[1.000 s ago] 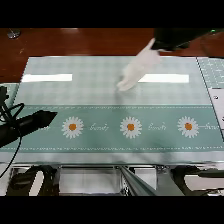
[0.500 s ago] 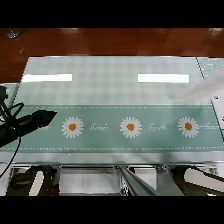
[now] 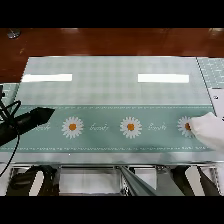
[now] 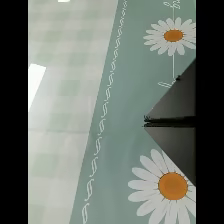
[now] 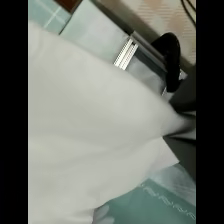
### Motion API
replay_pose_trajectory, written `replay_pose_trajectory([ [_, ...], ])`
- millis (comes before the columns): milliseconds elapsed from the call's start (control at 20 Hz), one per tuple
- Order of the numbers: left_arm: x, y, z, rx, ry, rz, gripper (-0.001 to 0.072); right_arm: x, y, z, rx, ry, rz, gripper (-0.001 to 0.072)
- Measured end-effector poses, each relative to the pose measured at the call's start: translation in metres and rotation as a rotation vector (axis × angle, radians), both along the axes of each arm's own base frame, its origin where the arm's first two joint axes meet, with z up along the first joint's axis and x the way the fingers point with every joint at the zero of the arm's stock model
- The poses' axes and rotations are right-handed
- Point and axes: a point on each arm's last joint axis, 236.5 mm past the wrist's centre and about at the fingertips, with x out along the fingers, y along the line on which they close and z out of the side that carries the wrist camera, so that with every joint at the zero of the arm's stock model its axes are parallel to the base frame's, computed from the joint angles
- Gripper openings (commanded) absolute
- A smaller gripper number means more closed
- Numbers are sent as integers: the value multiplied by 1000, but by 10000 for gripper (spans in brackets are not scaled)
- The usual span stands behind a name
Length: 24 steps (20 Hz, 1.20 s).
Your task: Fold the shirts.
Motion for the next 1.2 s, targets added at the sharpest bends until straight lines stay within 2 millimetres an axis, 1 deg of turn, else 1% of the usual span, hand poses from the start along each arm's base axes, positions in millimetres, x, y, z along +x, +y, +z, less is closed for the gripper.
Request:
replay_pose_trajectory([
  [50, 0, 0, 0, 3, 0, -3, 18, -15, 0, -8, -17, 30, -38, 624],
  [100, 1, 1, 0, 13, 0, -4, 18, -24, -2, -13, -40, 44, -66, 620],
  [150, 3, 4, 1, 29, -1, -5, 18, -25, -5, -15, -55, 36, -81, 612],
  [200, 7, 8, 6, 48, -5, -3, 18, -15, -11, -12, -81, -13, -77, 597],
  [250, 13, 12, 12, 67, -12, -2, 18, 2, -18, -5, -104, -85, -66, 450],
  [300, 21, 15, 23, 82, -26, -1, 18, 29, -25, 7, -127, -200, -44, 218],
  [350, 31, 18, 37, 97, -41, -3, 17, 63, -29, 22, -134, -337, -11, 38],
  [400, 43, 19, 53, 106, -63, -8, 17, 104, -25, 44, -121, -503, 47, 43],
  [450, 58, 20, 74, 121, -91, -18, 17, 149, -15, 72, -97, -681, 140, 43],
  [500, 73, 16, 94, 127, -116, -41, 17, 192, 4, 106, -70, -858, 254, 43],
  [550, 87, 9, 116, 133, -144, -69, 17, 227, 29, 141, -45, -1014, 367, 43],
  [600, 102, -2, 135, 138, -170, -107, 17, 253, 56, 168, -26, -1113, 481, 43],
  [650, 113, -16, 149, 142, -186, -152, 17, 273, 81, 181, -14, -1159, 577, 43],
  [700, 123, -34, 160, 147, -203, -202, 17, 289, 108, 179, 5, -1151, 677, 43],
  [750, 129, -50, 159, 164, -195, -254, 17, 301, 134, 165, 25, -1104, 766, 43],
  [800, 136, -65, 151, 186, -177, -292, 18, 311, 158, 138, 47, -1015, 844, 43],
  [850, 140, -74, 135, 210, -136, -317, 19, 317, 174, 103, 66, -901, 899, 43],
  [900, 143, -81, 112, 232, -74, -326, 19, 319, 189, 64, 85, -780, 939, 43],
  [950, 143, -80, 87, 257, -5, -321, 19, 318, 200, 27, 104, -671, 966, 43],
  [1000, 145, -75, 59, 281, 65, -303, 19, 315, 208, -4, 124, -577, 984, 43],
  [1050, 142, -67, 31, 307, 138, -288, 19, 310, 210, -34, 128, -485, 996, 43],
  [1100, 140, -59, 11, 318, 188, -271, 19, 307, 209, -55, 122, -416, 1004, 44],
  [1150, 136, -52, -6, 328, 236, -256, 19, 304, 209, -72, 120, -360, 1012, 43],
  [1200, 132, -45, -22, 341, 279, -245, 19, 302, 208, -84, 117, -321, 1016, 43],
])
